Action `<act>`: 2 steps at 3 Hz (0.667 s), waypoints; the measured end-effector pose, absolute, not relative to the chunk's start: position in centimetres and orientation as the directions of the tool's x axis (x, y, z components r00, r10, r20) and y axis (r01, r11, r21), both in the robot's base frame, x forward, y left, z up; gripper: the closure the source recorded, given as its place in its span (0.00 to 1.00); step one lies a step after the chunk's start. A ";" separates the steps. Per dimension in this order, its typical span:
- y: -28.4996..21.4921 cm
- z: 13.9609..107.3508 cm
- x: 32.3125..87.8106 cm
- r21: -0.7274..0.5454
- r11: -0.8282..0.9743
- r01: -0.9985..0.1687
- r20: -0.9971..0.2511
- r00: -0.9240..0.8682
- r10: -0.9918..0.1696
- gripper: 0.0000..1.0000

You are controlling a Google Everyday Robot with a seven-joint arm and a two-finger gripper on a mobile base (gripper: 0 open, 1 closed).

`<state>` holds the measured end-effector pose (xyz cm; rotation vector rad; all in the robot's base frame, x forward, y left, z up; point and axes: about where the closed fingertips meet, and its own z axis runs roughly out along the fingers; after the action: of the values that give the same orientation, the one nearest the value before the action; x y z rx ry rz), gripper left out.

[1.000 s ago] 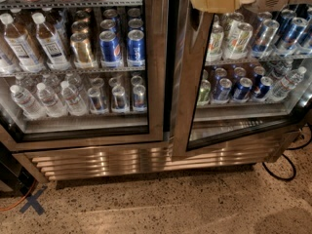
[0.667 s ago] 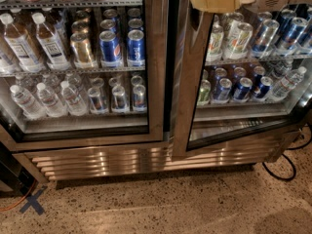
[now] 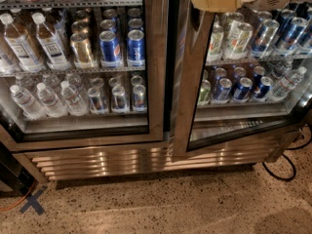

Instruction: Open right fridge door

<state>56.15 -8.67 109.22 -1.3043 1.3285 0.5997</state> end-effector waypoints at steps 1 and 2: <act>-8.7 109.3 55.5 -0.327 0.270 -0.906 -0.912 0.228 -0.342 1.00; -9.0 109.3 55.5 -0.327 0.270 -0.906 -0.912 0.228 -0.342 1.00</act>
Offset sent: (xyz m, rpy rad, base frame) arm -0.1865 0.0136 0.0468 -0.0066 0.0768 -0.3241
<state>55.54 -8.96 109.32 -1.2945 1.3394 0.5948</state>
